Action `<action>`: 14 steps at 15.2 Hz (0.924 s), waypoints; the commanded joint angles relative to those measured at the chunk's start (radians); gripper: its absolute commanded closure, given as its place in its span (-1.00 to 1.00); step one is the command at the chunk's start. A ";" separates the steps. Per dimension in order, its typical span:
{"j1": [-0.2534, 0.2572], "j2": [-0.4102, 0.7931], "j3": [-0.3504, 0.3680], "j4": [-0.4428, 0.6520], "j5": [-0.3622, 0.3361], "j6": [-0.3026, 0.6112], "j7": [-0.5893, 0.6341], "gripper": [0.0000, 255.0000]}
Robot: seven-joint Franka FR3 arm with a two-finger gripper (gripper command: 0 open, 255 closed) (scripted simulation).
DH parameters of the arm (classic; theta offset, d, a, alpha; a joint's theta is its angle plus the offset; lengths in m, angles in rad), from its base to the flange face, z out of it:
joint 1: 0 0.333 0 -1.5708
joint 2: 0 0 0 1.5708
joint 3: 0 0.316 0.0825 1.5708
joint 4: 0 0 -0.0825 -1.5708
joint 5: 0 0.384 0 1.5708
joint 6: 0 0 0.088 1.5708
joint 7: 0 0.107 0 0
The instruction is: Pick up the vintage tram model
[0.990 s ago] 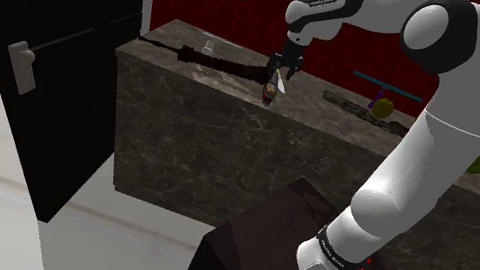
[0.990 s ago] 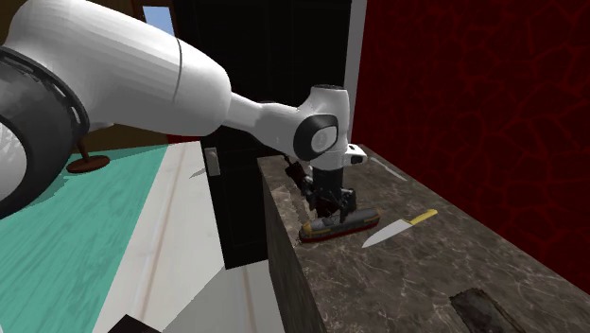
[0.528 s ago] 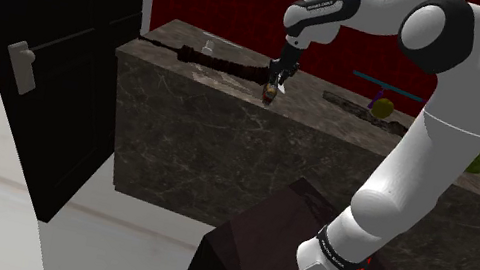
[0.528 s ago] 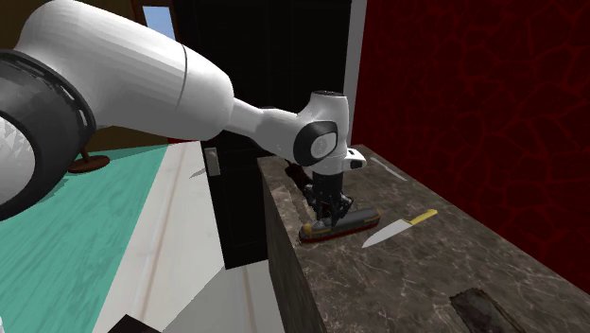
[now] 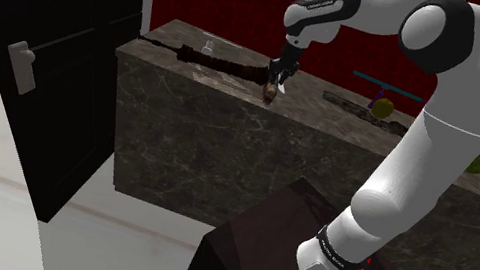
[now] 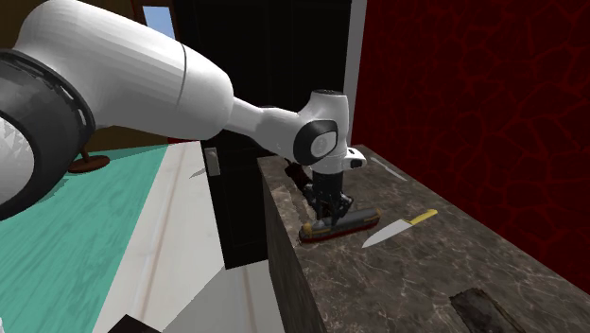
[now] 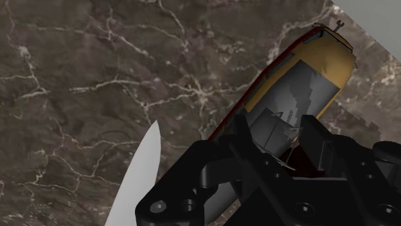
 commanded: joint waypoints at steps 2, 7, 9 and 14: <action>0.001 -0.012 -0.001 0.020 -0.004 -0.031 0.003 1.00; 0.002 -0.031 -0.002 0.065 -0.011 -0.094 0.006 1.00; 0.002 -0.037 -0.002 0.084 -0.013 -0.119 0.008 1.00; 0.003 -0.048 -0.003 0.138 -0.017 -0.183 0.010 1.00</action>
